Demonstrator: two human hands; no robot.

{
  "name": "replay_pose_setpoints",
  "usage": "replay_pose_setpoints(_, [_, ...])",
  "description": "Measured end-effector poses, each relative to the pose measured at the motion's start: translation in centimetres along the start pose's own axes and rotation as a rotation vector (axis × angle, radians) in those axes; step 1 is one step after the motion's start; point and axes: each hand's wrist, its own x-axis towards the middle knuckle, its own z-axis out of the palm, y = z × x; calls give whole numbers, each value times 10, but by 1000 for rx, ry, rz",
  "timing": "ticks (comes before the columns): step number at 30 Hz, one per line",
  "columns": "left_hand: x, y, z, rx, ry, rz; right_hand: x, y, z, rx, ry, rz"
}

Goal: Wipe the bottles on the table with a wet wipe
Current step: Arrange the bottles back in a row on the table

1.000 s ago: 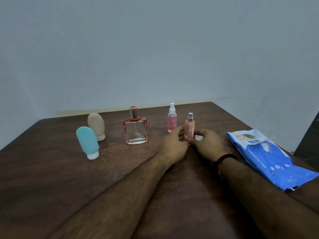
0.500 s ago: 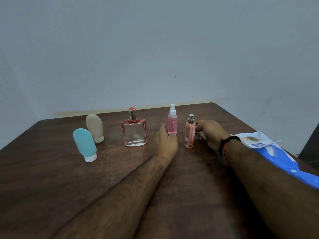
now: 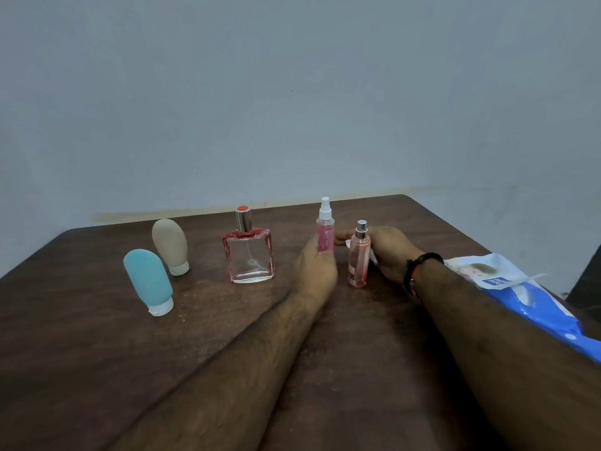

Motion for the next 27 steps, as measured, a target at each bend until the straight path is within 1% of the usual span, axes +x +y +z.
replay_pose_setpoints(9, [4, -4, 1, -29, 10, -2, 4, 4, -2, -49, -22, -13])
replay_pose_setpoints(10, [4, -4, 1, -37, 20, -5, 4, 5, -2, -69, 2, -27])
replay_pose_setpoints(14, [0, -4, -2, -19, 33, -17, -3, 7, -10, -142, 194, -112])
replay_pose_setpoints(16, [-5, -5, -5, 27, 22, 12, -13, 9, -19, -262, 263, -167])
replay_pose_setpoints(18, [-14, -6, -9, 89, 18, 42, -28, 10, -25, -459, 299, -205])
replay_pose_setpoints(21, [-29, -9, -19, 236, 35, 106, -55, 11, -27, -719, 379, -192])
replay_pose_setpoints(24, [-48, -11, -33, 312, 38, 183, -85, 12, -21, -877, 459, -182])
replay_pose_setpoints(27, [-67, -14, -48, 428, 22, 240, -116, 13, -9, -1006, 448, -216])
